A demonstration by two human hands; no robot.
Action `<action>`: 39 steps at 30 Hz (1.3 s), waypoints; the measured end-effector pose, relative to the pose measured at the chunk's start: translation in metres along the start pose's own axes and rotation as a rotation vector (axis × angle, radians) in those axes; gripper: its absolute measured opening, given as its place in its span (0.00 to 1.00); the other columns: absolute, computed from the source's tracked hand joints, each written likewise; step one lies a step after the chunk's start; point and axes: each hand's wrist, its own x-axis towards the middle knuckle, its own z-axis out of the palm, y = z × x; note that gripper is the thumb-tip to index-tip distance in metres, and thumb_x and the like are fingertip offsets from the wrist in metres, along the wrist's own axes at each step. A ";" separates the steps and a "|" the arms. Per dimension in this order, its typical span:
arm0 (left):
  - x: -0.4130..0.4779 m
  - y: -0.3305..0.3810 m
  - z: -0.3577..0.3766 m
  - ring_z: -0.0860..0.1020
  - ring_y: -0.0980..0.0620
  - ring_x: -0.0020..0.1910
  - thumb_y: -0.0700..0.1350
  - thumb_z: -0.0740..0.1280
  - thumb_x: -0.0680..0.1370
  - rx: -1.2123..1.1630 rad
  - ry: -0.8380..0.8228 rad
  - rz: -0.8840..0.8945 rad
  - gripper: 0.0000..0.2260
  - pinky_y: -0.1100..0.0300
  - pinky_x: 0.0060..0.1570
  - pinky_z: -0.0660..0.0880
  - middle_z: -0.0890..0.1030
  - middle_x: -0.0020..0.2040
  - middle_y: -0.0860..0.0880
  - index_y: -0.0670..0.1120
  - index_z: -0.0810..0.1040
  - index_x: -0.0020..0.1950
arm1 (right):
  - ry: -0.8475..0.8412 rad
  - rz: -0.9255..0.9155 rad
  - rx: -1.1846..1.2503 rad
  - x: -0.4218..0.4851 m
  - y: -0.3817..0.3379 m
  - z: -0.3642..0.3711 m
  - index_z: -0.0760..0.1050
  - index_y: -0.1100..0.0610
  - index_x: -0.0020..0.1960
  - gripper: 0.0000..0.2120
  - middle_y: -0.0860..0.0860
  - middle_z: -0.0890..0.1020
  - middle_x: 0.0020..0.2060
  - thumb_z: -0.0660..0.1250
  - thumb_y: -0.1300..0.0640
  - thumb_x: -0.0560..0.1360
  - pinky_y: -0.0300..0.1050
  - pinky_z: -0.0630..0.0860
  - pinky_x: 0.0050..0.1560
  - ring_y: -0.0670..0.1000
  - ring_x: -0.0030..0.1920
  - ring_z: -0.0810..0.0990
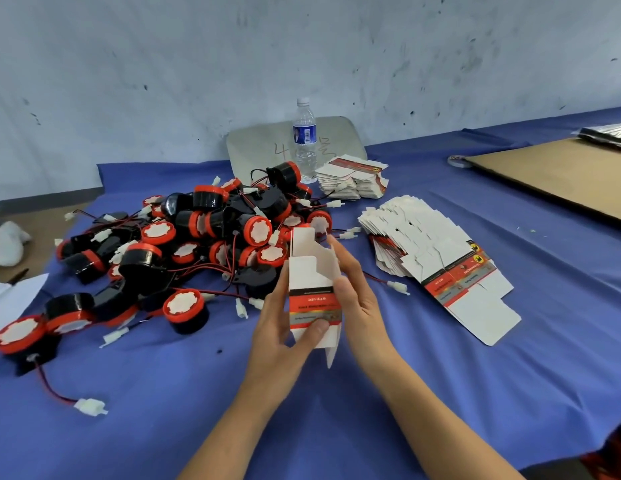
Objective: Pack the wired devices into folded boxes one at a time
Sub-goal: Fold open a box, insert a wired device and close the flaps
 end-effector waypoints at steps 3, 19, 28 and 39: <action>-0.002 0.003 0.000 0.80 0.59 0.56 0.58 0.71 0.67 0.009 0.009 -0.022 0.29 0.70 0.47 0.75 0.80 0.60 0.52 0.54 0.72 0.67 | 0.011 -0.016 -0.068 0.000 0.003 -0.002 0.72 0.43 0.67 0.23 0.53 0.73 0.65 0.63 0.43 0.72 0.48 0.75 0.58 0.54 0.60 0.76; -0.003 0.008 -0.001 0.80 0.63 0.53 0.74 0.66 0.64 -0.051 0.026 -0.041 0.37 0.72 0.46 0.74 0.82 0.52 0.62 0.51 0.72 0.64 | 0.080 -0.394 -0.474 -0.005 0.003 0.000 0.79 0.61 0.61 0.20 0.51 0.78 0.64 0.65 0.49 0.75 0.52 0.74 0.62 0.50 0.64 0.76; -0.005 0.005 -0.003 0.79 0.66 0.52 0.58 0.60 0.74 -0.020 0.028 -0.076 0.15 0.73 0.45 0.73 0.82 0.50 0.60 0.57 0.72 0.59 | 0.118 -0.505 -0.616 -0.004 0.005 0.001 0.82 0.60 0.55 0.25 0.50 0.82 0.56 0.58 0.41 0.79 0.49 0.75 0.57 0.54 0.56 0.78; -0.005 0.012 0.000 0.80 0.58 0.56 0.71 0.62 0.69 0.011 -0.016 -0.008 0.36 0.69 0.48 0.75 0.81 0.57 0.51 0.48 0.70 0.68 | 0.143 -0.382 -0.413 -0.009 0.002 0.005 0.80 0.63 0.46 0.15 0.56 0.74 0.63 0.63 0.52 0.73 0.45 0.73 0.61 0.52 0.65 0.74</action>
